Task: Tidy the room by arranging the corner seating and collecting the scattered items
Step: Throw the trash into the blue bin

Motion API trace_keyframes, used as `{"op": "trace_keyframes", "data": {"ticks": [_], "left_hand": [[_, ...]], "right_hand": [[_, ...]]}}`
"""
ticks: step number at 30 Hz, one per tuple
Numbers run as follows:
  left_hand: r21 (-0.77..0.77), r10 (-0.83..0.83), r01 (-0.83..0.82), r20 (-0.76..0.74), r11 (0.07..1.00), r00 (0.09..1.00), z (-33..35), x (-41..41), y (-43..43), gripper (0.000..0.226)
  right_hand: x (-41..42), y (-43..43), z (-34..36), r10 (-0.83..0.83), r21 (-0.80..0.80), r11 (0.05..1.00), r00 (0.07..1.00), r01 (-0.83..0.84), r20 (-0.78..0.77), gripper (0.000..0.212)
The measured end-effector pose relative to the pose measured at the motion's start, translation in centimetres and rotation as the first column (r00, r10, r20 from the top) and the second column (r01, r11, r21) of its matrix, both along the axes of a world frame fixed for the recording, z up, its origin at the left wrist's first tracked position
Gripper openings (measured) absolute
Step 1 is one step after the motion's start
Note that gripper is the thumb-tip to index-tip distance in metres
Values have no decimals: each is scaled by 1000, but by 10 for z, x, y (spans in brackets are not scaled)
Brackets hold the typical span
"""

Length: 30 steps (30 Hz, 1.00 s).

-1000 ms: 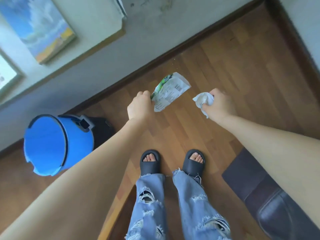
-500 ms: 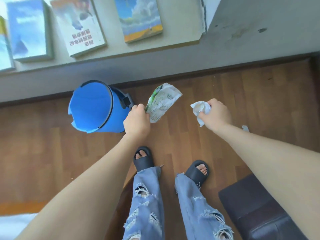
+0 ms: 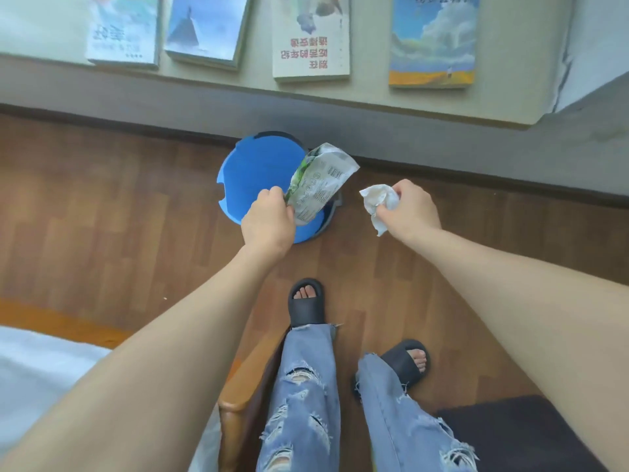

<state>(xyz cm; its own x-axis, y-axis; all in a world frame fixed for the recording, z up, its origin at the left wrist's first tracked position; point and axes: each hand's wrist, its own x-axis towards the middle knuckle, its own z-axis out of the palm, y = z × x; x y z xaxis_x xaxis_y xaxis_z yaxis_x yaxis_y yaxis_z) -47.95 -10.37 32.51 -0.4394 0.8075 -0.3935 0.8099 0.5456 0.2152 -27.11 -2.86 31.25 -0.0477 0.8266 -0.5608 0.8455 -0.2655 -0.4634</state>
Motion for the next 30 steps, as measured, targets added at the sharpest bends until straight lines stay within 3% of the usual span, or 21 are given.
{"op": "trace_keyframes", "data": {"ticks": [8,17,20,26,30], "left_hand": [[-58,123,-125,-37,990,992,1,-95,-10,16],[-103,135,-135,-2,986,991,-22,-144,-18,25],[-99,153,-150,24,984,988,-32,-150,-18,30],[-125,103,-97,46,987,994,-40,-158,-15,31],[-151,-16,24,55,988,998,-44,-153,-10,30]], "right_hand": [[-114,20,6,157,-14,987,987,-157,-29,26],[-195,15,-15,131,-126,983,991,-134,-32,29],[-203,11,-27,93,-161,982,993,-102,-67,42],[-201,10,-36,122,-179,976,992,-122,-10,47],[-200,12,-39,169,-175,971,985,-162,25,46]]}}
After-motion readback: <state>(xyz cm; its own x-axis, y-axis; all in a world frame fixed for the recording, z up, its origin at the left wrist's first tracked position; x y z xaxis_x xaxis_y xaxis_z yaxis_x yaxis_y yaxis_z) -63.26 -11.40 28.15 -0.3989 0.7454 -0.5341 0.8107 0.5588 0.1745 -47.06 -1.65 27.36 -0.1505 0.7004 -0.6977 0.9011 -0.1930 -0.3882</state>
